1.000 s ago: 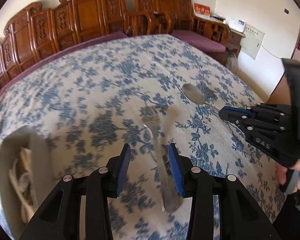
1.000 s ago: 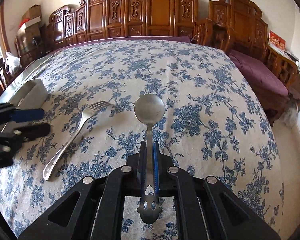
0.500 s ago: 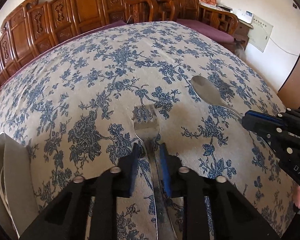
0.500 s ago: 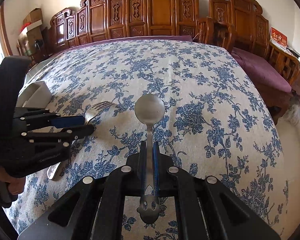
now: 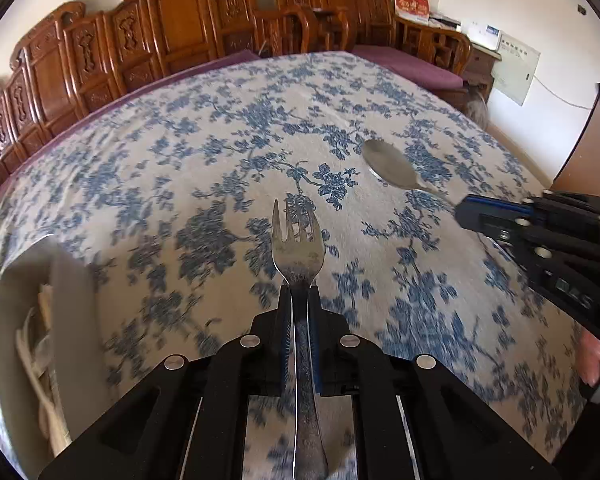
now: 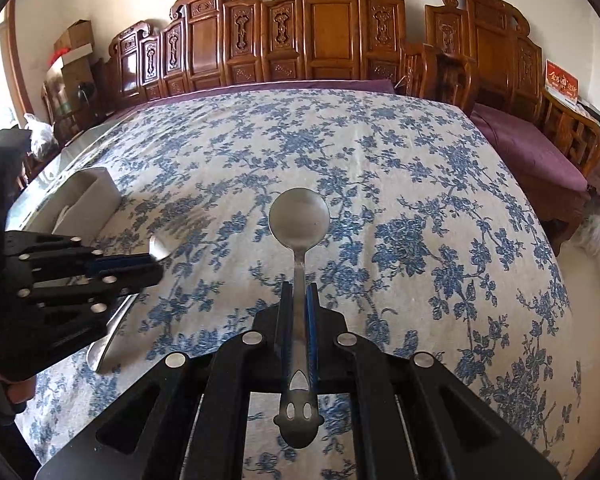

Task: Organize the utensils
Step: 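Lower the left gripper onto the metal fork and close on its handle, then carry the metal fork over the grey tray with the left gripper while the right gripper carries the metal spoon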

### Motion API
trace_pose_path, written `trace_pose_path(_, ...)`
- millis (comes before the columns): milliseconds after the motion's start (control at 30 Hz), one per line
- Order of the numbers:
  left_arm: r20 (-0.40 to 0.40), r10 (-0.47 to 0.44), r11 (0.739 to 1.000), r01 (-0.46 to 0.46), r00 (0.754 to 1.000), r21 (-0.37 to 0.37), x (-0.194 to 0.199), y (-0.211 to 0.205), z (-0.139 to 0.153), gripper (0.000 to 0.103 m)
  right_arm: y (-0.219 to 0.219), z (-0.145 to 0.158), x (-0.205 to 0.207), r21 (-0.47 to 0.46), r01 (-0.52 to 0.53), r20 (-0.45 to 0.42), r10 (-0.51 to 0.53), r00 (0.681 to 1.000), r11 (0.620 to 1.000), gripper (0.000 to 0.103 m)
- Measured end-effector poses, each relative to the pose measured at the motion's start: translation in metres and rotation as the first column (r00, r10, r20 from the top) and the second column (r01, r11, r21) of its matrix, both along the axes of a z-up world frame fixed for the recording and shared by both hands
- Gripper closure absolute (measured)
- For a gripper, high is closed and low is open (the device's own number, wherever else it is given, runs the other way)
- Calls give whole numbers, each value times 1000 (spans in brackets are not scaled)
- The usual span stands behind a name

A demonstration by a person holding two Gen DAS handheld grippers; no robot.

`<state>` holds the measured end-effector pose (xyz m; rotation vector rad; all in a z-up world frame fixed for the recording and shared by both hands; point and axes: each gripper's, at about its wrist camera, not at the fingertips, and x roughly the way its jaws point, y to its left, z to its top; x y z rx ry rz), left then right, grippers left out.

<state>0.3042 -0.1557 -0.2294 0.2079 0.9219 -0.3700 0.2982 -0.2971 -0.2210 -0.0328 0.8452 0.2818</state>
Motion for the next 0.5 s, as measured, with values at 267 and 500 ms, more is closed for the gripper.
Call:
trace_pose_path(267, 59, 13, 1000, -11, 998, -21, -28, 15, 27, 96, 21, 3, -10, -15, -23, 15, 24, 1000, 1000, 95)
trace_pose_path(500, 111, 16, 999, -11, 994, -48, -47, 21, 43, 96, 29, 3, -14, -32, -44, 24, 45, 999, 999, 95)
